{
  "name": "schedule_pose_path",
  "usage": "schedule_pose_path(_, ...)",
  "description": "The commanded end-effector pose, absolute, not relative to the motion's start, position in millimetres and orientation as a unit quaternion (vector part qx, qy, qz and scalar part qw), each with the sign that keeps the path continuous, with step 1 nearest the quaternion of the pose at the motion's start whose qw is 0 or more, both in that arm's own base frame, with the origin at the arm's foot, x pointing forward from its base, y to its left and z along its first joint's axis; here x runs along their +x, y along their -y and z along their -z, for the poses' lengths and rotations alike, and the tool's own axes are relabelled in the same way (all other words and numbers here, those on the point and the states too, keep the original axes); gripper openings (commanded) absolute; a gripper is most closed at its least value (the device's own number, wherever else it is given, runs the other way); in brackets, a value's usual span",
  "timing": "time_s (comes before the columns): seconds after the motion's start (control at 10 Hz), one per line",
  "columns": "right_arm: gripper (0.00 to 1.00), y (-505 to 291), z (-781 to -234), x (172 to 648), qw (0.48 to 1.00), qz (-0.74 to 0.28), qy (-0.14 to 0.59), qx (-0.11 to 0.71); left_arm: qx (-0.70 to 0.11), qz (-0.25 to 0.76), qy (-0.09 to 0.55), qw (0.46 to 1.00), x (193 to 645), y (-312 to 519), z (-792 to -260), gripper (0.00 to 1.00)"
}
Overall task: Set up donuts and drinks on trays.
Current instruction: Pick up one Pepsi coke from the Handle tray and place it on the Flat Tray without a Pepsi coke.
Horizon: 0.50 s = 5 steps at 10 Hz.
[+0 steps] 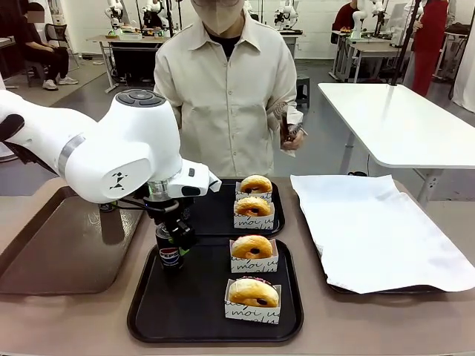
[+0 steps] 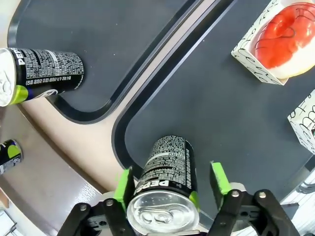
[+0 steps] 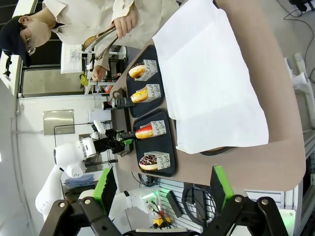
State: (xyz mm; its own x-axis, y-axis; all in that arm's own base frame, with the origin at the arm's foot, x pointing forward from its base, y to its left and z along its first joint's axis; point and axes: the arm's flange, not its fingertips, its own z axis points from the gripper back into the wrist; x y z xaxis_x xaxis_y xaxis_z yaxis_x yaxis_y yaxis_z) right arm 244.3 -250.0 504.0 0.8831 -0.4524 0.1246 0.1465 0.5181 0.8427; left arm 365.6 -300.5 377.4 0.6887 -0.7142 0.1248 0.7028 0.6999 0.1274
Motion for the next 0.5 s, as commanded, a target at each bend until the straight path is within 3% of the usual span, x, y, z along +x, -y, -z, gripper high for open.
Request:
schedule_pose_path(0.0, 1.0, 250.3, -503.7, 245.4, 0.85, 0.167, 0.177, 0.467, 0.037, 0.377, 0.085, 0.922, 369.3, 301.8, -382.6, 1.0)
schedule_pose_path(0.4, 1.0, 250.3, -503.7, 245.4, 0.85, 0.167, 0.177, 0.467, 0.007, 0.297, 0.073, 0.952, 377.1, 285.4, -427.8, 1.0)
